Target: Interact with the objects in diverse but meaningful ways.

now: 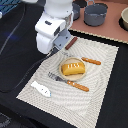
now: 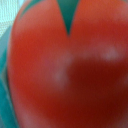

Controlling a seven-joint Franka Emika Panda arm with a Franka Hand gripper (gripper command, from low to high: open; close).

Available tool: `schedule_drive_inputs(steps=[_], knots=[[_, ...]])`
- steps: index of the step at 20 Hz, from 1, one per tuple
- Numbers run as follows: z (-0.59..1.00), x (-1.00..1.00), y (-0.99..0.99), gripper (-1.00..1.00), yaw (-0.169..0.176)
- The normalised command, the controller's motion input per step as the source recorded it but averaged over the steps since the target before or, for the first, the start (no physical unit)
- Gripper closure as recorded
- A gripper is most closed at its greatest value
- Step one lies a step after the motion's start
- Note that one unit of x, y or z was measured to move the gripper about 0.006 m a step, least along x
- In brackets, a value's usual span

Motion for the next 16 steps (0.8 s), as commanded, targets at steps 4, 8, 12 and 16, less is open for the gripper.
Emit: schedule_drive_inputs(steps=[4, 8, 12, 16], knots=[[-0.17, -0.01, -0.16, 1.00, 0.012], [-0.23, -0.09, -0.15, 1.00, 0.005], [-0.26, -0.14, -0.13, 1.00, 0.008], [-0.28, -0.16, -0.13, 1.00, 0.013]])
